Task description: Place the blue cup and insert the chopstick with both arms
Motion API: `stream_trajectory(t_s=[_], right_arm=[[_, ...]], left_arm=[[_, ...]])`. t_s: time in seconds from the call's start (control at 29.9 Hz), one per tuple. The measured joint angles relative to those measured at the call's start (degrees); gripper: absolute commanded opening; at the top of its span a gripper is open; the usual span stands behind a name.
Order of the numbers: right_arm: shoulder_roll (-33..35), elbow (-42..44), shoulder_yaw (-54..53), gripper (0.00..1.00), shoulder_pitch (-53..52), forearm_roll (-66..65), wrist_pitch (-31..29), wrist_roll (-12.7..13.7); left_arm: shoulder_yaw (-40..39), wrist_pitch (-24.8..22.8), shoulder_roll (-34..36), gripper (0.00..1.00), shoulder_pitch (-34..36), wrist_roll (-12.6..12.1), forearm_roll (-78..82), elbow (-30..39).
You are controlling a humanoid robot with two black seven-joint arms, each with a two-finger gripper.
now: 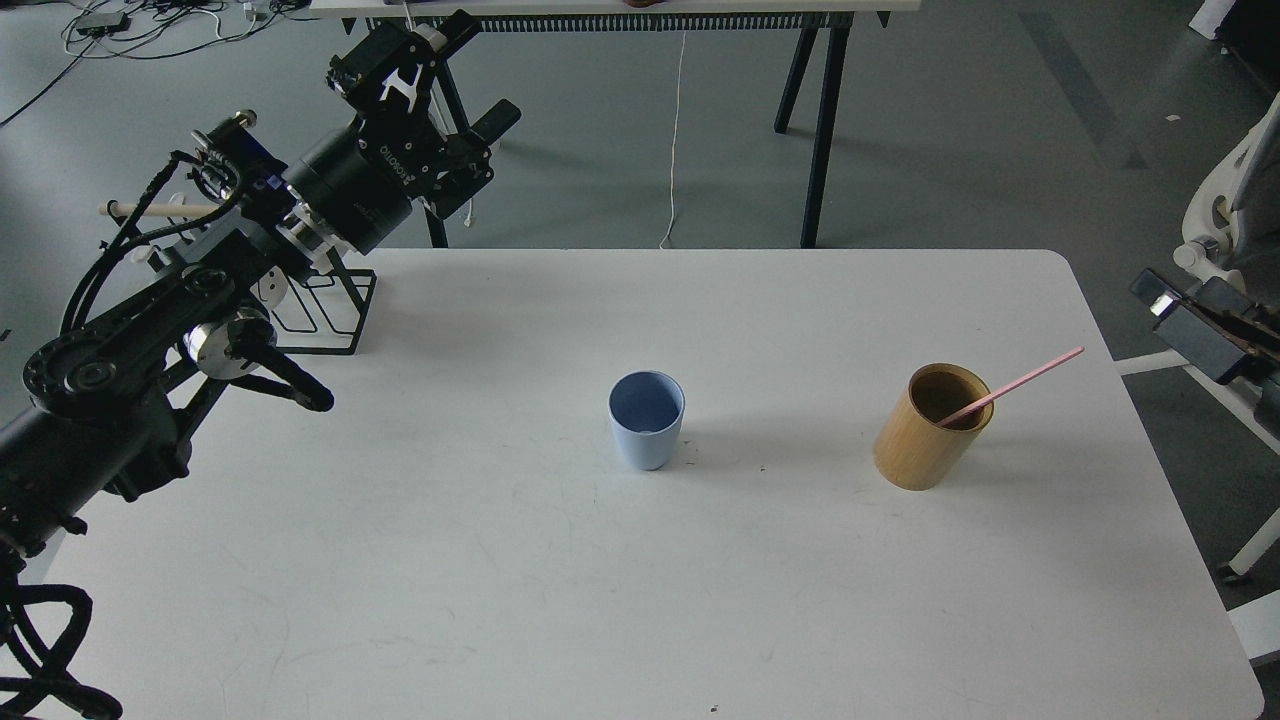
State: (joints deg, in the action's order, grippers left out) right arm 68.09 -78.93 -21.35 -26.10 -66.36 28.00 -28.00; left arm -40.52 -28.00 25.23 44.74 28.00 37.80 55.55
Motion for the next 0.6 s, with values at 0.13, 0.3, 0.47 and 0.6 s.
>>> stream_trajectory(t_s=[0.13,0.3,0.47,0.6], right_arm=[[0.0,0.0,0.06,0.99,0.0,0.0,0.0,0.0],[-0.29,0.19,0.31,0.99,0.05,0.0,0.0,0.0],[-1.06,0.52,0.61,0.99,0.21,-0.09,0.0,0.0],[-2.18,0.82,0.87,0.99,0.26,-0.17,0.0,0.0]], left_arm=[[0.0,0.0,0.0,0.91,0.0,0.0,0.0,0.0],[0.0,0.0,0.0,0.91,0.0,0.0,0.0,0.0],[0.0,0.0,0.0,0.91,0.0,0.0,0.0,0.0],[0.0,0.0,0.0,0.91,0.0,0.0,0.0,0.0]])
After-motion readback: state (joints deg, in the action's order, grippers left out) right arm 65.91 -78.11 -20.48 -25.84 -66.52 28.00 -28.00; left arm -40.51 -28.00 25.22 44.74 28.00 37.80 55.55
